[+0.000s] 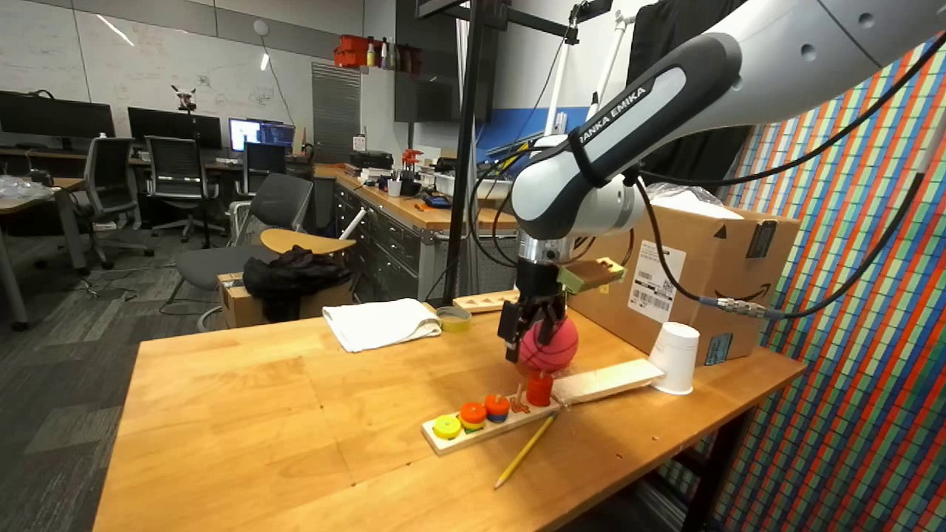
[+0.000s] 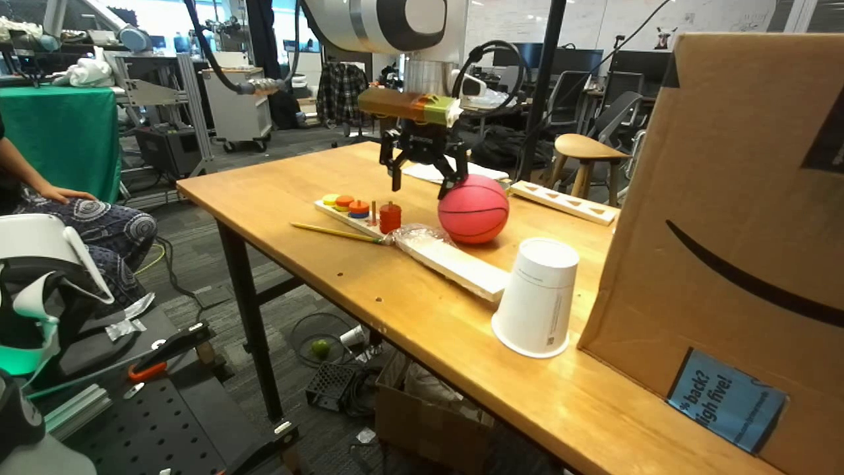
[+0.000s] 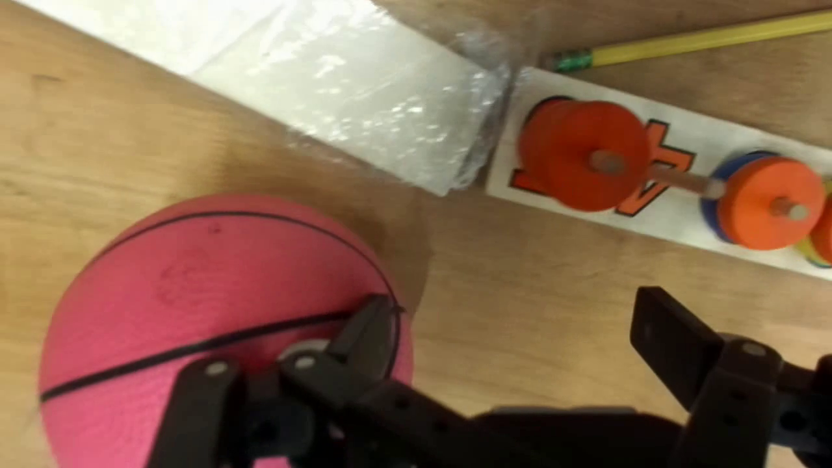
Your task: Move the ball
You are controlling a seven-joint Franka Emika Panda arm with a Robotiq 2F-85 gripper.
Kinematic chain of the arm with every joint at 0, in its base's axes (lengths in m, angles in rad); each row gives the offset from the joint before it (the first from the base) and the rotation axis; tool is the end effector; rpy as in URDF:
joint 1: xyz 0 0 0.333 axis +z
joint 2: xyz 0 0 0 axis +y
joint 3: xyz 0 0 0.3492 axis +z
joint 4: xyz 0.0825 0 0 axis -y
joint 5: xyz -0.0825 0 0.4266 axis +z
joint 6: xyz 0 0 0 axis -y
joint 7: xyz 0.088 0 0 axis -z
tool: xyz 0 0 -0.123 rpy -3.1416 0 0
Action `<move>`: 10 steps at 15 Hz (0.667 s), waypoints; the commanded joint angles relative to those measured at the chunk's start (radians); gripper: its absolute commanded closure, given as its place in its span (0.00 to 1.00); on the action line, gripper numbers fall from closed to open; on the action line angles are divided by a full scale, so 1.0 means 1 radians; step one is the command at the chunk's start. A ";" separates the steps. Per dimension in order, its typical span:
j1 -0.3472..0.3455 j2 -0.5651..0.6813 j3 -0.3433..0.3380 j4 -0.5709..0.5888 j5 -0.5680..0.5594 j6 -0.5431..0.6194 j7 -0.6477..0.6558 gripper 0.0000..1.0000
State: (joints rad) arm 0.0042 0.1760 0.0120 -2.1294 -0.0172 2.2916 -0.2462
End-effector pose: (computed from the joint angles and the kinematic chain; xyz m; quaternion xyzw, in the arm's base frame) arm 0.6005 0.0091 0.3134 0.9906 0.1364 -0.0075 0.0045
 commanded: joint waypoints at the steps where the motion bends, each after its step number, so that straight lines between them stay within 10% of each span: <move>1: -0.011 -0.011 -0.046 0.015 -0.159 0.068 0.083 0.00; 10: -0.014 -0.100 -0.063 -0.076 -0.322 0.168 0.160 0.00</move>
State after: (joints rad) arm -0.0196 0.1333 -0.0527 -2.1426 -0.2788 2.4081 -0.1418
